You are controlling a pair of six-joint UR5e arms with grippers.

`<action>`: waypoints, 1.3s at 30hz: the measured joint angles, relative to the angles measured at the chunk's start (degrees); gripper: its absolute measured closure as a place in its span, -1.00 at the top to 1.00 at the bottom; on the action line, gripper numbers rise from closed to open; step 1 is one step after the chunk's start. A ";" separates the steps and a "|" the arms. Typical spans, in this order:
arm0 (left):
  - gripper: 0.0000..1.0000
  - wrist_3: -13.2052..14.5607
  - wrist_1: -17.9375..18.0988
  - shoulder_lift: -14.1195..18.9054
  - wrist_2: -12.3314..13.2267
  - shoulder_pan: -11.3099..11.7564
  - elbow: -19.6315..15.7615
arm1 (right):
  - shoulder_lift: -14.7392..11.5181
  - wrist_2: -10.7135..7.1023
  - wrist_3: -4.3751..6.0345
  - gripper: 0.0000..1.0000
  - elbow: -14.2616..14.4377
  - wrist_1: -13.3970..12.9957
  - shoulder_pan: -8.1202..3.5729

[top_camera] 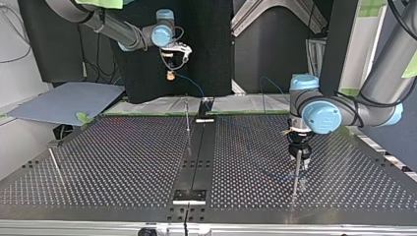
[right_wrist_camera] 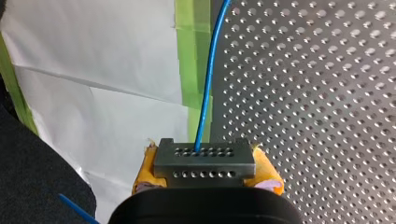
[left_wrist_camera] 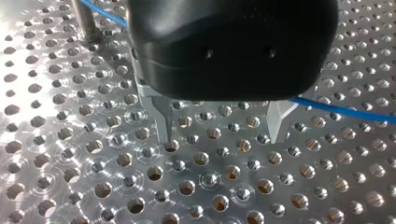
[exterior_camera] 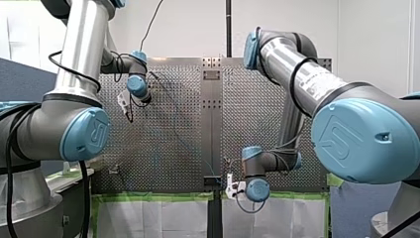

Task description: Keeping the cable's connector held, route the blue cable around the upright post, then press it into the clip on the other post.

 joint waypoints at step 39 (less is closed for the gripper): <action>1.00 0.14 -0.56 -0.03 -0.84 0.39 0.00 | -9.17 -9.39 -3.58 -1.00 4.87 -6.99 -4.71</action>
